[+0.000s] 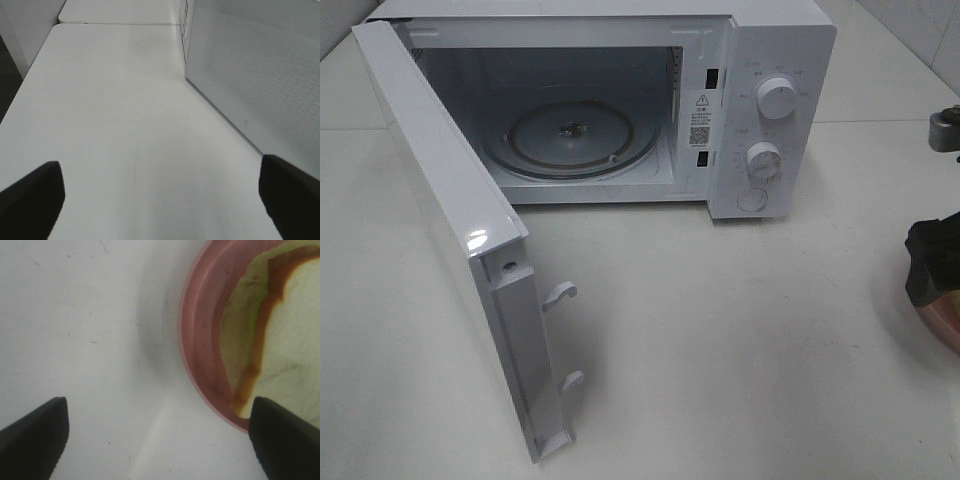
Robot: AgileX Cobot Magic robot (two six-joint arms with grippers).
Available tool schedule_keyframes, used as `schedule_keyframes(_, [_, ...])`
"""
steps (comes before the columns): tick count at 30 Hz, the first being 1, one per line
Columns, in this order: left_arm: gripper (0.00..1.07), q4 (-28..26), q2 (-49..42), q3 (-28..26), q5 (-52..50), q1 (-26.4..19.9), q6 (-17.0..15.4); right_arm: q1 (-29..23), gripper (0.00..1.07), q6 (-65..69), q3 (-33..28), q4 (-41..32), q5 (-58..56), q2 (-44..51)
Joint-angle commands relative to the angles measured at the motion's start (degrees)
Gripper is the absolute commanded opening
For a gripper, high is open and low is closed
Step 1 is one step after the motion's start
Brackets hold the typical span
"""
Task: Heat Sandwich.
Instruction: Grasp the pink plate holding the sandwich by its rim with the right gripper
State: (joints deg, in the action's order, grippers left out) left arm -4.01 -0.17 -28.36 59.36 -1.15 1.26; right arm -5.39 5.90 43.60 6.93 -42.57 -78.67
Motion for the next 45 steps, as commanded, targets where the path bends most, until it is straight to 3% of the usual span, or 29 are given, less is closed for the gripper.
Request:
schedule_keyframes(1, [1.01, -0.11, -1.26, 0.11, -0.46, -0.17, -0.23, 1.49, 0.93, -0.57, 1.6, 0.57, 1.49, -2.98])
schedule_keyframes(16, [1.01, -0.11, -1.26, 0.11, -0.46, -0.17, -0.23, 2.01, 0.91, 2.12, 8.88, 3.9, 4.47, -19.02])
schedule_keyframes(21, [1.01, -0.11, -1.26, 0.11, -0.46, -0.17, -0.23, 2.01, 0.9, 4.87, 9.4, 7.16, 6.53, -23.09])
schedule_keyframes(36, [1.01, -0.11, -1.26, 0.11, -0.46, -0.17, -0.23, 2.01, 0.87, 5.84, 9.4, 7.79, 9.22, -29.16])
schedule_keyframes(40, [1.01, -0.11, -1.26, 0.11, -0.46, -0.17, -0.23, 2.01, 0.75, 5.84, 9.4, 7.79, 9.05, -29.16])
schedule_keyframes(44, [1.01, -0.11, -1.26, 0.11, -0.46, -0.17, -0.23, 2.01, 0.42, 6.65, 9.4, 8.48, 8.77, -29.16])
schedule_keyframes(45, [1.01, -0.11, -1.26, 0.11, -0.46, -0.17, -0.23, 2.01, 0.42, 6.65, 9.4, 8.48, 8.77, -29.16])
